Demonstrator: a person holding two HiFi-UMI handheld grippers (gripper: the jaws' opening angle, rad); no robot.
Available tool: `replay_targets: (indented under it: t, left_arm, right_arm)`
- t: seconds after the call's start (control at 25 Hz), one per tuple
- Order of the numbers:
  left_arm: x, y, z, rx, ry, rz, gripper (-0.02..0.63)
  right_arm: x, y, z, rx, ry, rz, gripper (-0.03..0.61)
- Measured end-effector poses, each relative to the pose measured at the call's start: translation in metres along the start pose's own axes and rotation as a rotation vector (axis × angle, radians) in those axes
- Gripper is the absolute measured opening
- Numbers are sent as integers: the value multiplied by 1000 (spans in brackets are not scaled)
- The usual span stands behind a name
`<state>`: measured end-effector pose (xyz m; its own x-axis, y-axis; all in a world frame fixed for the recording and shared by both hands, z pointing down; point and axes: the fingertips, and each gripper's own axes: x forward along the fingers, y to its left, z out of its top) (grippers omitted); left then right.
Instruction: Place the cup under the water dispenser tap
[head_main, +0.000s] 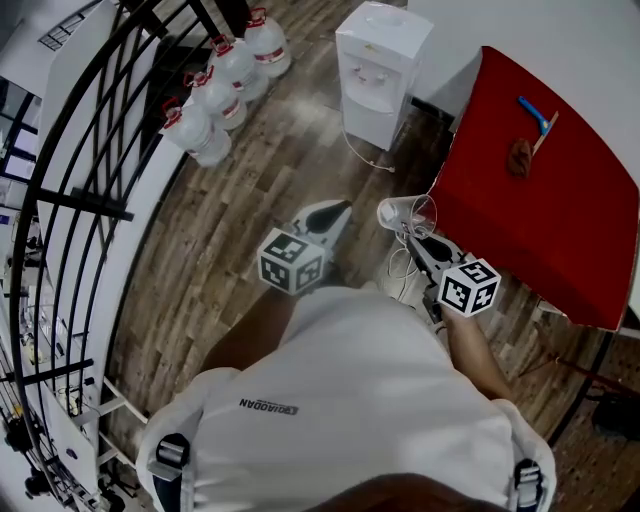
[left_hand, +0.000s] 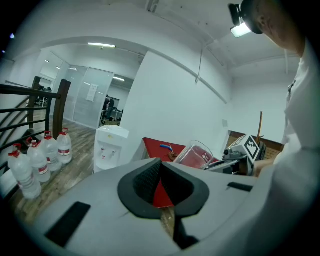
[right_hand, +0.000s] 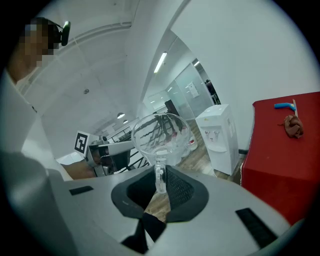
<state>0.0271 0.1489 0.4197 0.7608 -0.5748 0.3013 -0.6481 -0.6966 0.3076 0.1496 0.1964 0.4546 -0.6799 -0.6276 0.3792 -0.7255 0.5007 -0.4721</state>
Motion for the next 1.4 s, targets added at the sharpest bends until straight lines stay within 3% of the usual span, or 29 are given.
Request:
replay_targets:
  t: [0.4, 0.88, 1.2, 1.4]
  left_arm:
    - [1, 24, -6, -29, 33, 18, -3]
    - [18, 95, 10, -46, 77, 23, -3]
    - [35, 154, 37, -33, 75, -5, -3]
    - [42, 183, 48, 40, 96, -40, -3]
  right_arm:
    - [22, -9, 5, -27, 34, -18, 54]
    - [90, -31, 41, -80, 53, -70, 54]
    - [148, -44, 73, -115, 64, -113, 54]
    - [181, -53, 86, -122, 73, -163, 54]
